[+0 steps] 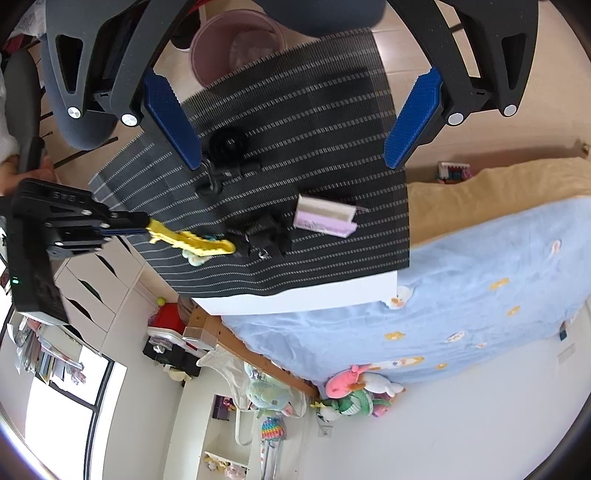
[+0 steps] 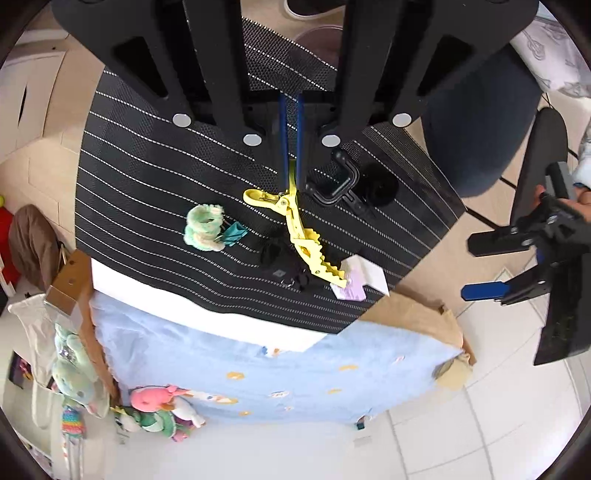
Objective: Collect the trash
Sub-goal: 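Grasp the pink-and-white card box with the left gripper while the right holds the clip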
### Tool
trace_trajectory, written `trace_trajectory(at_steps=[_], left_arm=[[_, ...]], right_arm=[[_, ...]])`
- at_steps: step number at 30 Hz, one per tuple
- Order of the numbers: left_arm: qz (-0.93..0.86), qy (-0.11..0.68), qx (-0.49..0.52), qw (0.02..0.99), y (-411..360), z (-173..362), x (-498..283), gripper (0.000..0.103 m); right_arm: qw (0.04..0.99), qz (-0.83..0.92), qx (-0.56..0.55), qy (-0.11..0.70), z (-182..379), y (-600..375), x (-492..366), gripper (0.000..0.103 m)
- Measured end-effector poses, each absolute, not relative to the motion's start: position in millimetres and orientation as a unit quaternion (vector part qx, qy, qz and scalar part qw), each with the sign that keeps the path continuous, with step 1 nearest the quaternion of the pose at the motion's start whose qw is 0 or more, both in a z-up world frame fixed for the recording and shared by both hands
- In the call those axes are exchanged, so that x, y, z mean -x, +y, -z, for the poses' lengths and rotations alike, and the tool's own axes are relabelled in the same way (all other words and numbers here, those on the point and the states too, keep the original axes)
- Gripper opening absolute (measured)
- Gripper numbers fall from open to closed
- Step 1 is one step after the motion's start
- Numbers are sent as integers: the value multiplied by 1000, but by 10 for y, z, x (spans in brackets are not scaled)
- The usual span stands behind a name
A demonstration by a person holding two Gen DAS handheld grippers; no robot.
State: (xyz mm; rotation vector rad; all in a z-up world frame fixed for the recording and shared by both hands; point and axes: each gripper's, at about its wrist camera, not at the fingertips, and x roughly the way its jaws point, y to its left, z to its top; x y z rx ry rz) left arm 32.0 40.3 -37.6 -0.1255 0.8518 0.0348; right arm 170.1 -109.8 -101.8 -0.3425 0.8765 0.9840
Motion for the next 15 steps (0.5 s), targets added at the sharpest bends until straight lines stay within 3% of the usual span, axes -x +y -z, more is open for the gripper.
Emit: trace_trajectory(at_steps=[15], left_arm=[[13, 471, 0, 882, 680, 742, -947, 95]], right_arm=[[785, -445, 134, 409, 948, -1244, -1719, 3]])
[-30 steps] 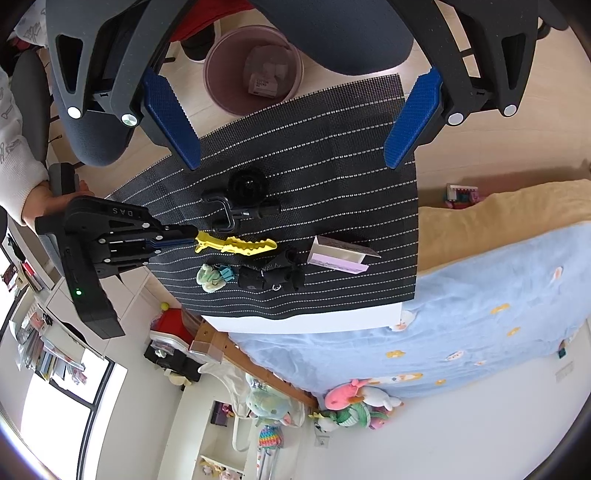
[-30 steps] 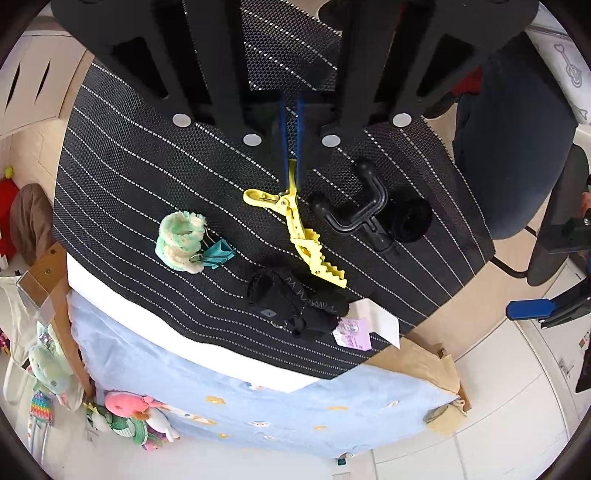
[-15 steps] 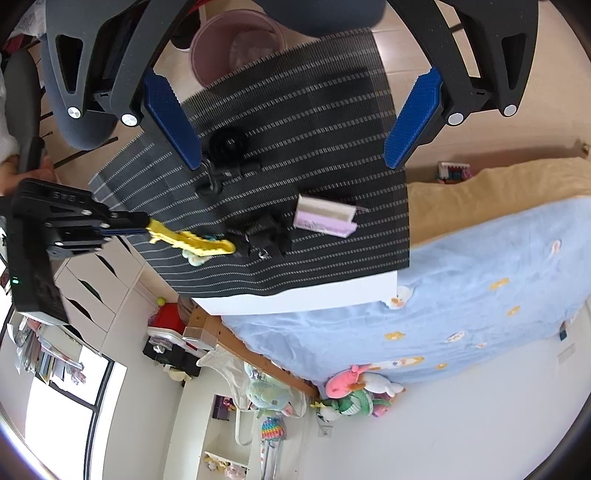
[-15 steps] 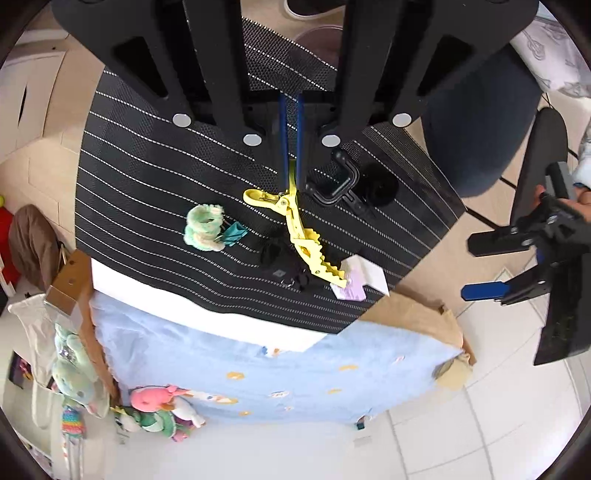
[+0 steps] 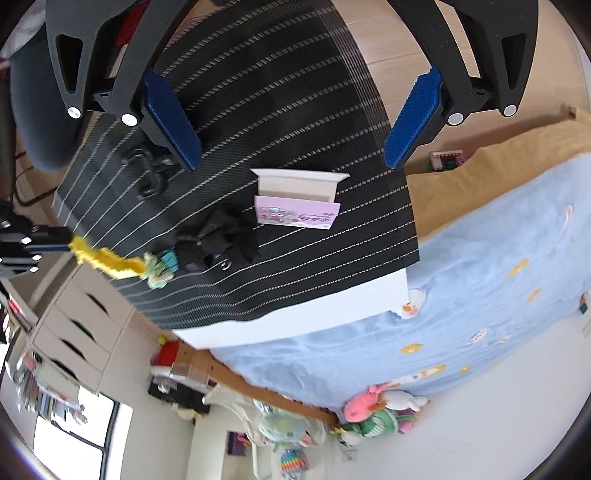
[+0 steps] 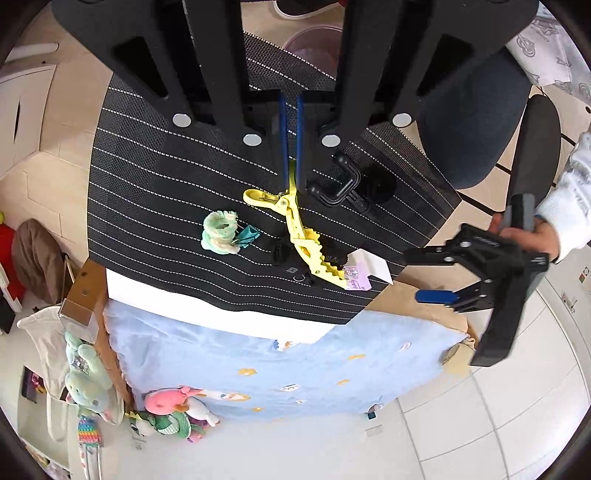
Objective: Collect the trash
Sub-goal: 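Grasp the pink-and-white card box with the left gripper while the right holds the clip, then carry the clip over the pink bin and release it with the right gripper while the left holds the card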
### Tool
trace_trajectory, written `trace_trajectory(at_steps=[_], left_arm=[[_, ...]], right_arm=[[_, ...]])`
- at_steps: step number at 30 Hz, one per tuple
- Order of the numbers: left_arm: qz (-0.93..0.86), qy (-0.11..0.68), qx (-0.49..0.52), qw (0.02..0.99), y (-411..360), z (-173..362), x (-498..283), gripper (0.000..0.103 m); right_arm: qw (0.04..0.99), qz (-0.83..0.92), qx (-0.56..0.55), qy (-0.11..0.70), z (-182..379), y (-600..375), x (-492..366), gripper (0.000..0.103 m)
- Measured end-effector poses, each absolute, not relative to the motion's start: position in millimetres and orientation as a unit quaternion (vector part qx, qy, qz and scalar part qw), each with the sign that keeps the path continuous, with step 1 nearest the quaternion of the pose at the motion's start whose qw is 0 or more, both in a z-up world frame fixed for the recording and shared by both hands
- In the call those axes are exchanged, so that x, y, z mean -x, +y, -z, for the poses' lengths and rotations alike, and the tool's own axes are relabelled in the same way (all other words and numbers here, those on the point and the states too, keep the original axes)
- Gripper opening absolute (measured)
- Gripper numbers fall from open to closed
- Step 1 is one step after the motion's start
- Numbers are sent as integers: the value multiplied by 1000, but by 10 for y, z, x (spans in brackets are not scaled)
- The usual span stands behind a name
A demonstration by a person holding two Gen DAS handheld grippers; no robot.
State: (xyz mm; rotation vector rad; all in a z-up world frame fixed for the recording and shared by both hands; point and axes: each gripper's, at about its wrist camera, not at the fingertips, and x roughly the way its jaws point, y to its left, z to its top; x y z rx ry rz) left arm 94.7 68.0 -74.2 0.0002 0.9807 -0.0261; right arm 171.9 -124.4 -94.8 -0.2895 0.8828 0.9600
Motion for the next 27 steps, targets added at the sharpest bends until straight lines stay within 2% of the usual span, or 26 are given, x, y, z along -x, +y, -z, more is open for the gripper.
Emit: trace_trajectory(at_steps=[5, 12, 14, 21, 27], left_arm=[[18, 488, -38, 872, 670, 911, -1095, 95], [23, 485, -34, 873, 685, 1039, -1156, 94], [26, 480, -36, 876, 677, 1049, -1164, 90], [24, 483, -35, 875, 694, 1074, -1192, 63], [18, 480, -23, 877, 717, 1028, -1169, 63]], right_arm=[[787, -441, 130, 413, 967, -1285, -1729, 3], [788, -436, 128, 416, 982, -1330, -1748, 3], [788, -435, 127, 417, 987, -1338, -1757, 3], [787, -434, 125, 420, 1028, -1323, -1767, 3], [787, -435, 125, 420, 1036, -1310, -1756, 3]])
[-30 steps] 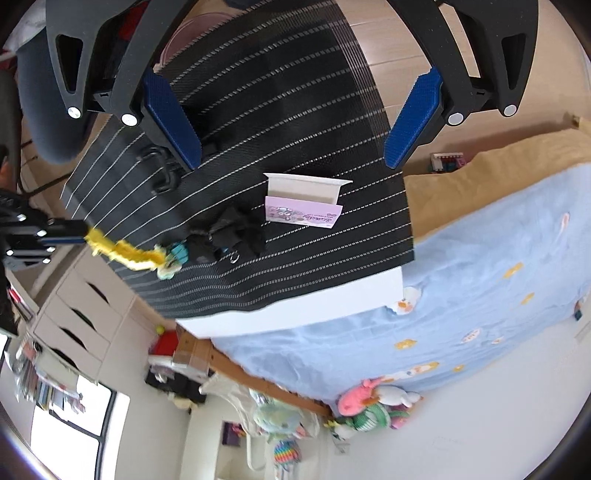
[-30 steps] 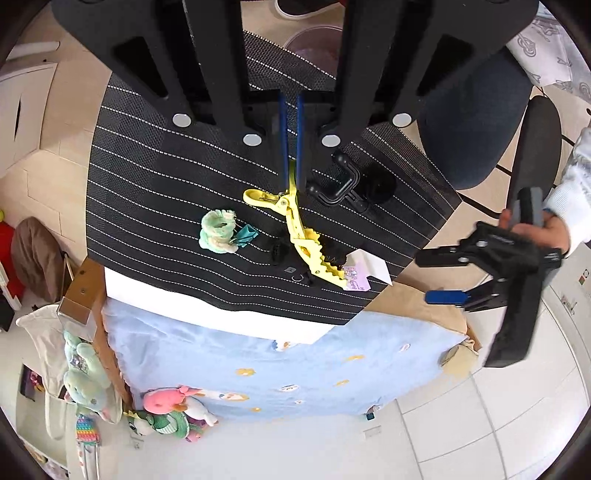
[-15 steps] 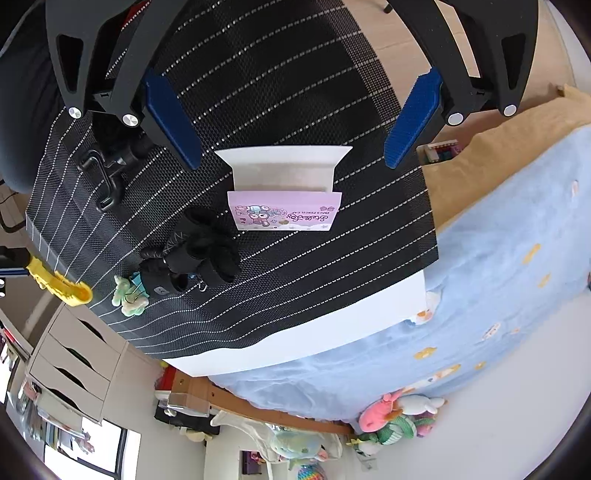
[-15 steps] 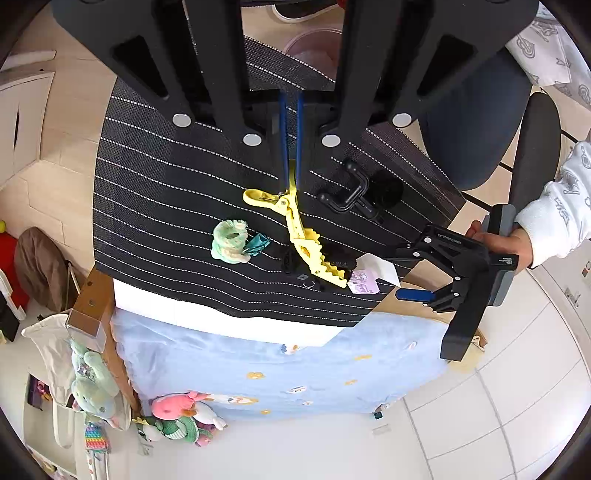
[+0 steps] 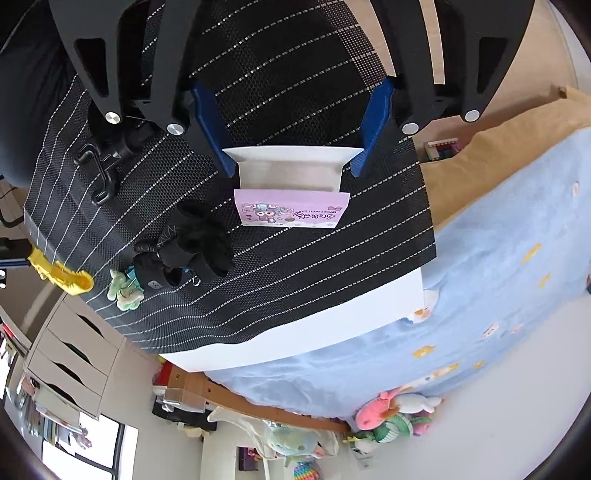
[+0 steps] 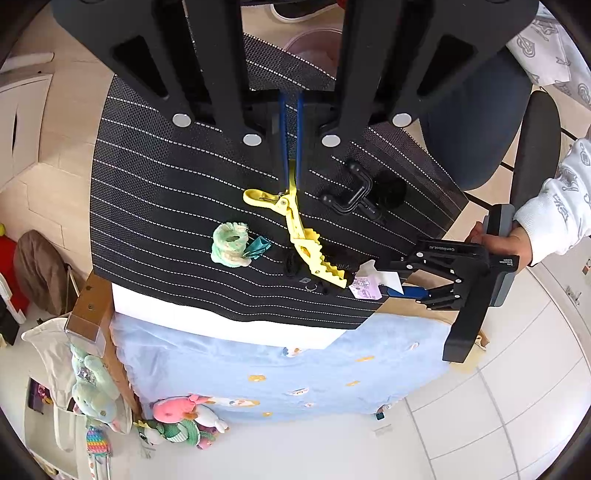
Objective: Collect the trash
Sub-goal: 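Carry the clip over the pink bin and release it with the right gripper while the left holds the card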
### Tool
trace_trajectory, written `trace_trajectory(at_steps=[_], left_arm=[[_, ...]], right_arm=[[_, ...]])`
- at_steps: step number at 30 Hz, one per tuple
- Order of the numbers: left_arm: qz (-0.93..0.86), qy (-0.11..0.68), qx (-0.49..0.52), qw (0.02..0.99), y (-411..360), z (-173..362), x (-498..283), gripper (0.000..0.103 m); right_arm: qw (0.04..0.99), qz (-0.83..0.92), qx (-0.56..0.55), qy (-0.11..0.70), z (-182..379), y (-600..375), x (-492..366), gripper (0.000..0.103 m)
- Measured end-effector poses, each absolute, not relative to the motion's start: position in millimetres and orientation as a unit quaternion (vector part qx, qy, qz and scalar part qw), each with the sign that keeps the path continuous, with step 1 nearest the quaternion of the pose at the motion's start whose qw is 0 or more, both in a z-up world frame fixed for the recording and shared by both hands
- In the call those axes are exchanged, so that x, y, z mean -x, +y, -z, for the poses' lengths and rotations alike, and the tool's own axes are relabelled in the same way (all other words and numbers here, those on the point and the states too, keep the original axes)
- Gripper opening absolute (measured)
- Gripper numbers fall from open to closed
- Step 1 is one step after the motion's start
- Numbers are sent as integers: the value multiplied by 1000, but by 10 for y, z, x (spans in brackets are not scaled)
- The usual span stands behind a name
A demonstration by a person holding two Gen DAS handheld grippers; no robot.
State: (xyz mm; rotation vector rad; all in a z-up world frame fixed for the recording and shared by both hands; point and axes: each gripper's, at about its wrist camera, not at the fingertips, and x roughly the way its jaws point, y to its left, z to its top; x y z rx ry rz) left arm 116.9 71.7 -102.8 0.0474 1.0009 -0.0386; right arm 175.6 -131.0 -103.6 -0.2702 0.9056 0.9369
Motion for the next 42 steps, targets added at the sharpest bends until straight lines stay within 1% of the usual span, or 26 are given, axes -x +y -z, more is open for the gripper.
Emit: trace_trajectory(at_steps=[6, 12, 27, 36, 42], left_arm=[[13, 476, -11, 880, 713, 897, -1101, 63], [12, 461, -3, 887, 624, 648, -918, 63], [45, 413, 0, 910, 88, 76, -223, 63], [51, 409, 6, 911, -126, 73, 135, 63], [52, 414, 18, 909, -202, 145, 385, 63]], right_arm=[[788, -436, 124, 417, 1013, -1315, -1743, 3], [791, -439, 121, 410, 919, -1353, -1664, 3], [798, -453, 125, 377, 602, -1592, -1198, 3], [792, -467, 138, 369, 553, -1669, -834, 3], [782, -472, 148, 379, 644, -1734, -616, 3]])
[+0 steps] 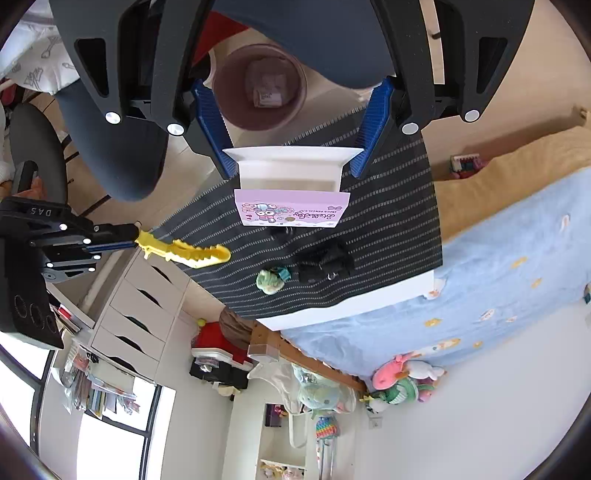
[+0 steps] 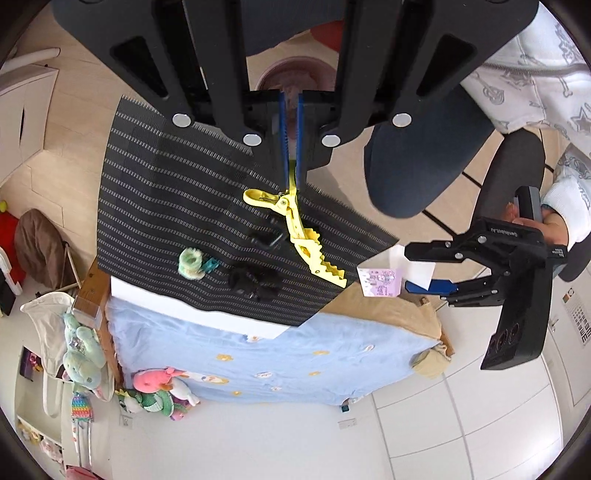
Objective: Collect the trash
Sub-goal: 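Carry the clip over the pink bin and release it with the right gripper while the left holds the card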
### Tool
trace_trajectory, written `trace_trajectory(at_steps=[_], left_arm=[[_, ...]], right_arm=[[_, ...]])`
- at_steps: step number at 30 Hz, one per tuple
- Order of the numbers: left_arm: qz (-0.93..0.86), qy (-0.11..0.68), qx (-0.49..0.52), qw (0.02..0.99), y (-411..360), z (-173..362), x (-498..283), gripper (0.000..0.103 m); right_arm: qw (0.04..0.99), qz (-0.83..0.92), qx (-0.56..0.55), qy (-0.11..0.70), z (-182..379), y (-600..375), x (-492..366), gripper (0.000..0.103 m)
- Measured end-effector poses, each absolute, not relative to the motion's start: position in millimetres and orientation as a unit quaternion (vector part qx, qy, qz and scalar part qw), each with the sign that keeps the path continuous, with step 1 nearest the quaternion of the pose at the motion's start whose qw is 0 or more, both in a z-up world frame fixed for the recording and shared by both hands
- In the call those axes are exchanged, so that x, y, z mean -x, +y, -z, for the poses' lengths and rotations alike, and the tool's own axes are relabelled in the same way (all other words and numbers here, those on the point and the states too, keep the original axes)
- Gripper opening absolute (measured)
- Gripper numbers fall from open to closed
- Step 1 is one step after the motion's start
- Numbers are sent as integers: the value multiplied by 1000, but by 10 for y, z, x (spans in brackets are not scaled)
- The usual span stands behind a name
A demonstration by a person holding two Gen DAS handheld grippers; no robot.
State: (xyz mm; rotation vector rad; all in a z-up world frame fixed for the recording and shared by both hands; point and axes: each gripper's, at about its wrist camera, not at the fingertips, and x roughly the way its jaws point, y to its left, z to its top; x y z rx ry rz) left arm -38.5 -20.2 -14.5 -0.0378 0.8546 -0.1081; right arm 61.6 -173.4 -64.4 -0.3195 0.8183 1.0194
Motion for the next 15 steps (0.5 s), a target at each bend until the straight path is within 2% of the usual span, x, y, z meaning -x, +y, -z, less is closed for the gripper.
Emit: trace_trajectory(at_steps=[15], left_arm=[[48, 401, 30, 914, -230, 78, 651, 63]], right_arm=[[752, -495, 161, 405, 892, -1645, -289, 3]])
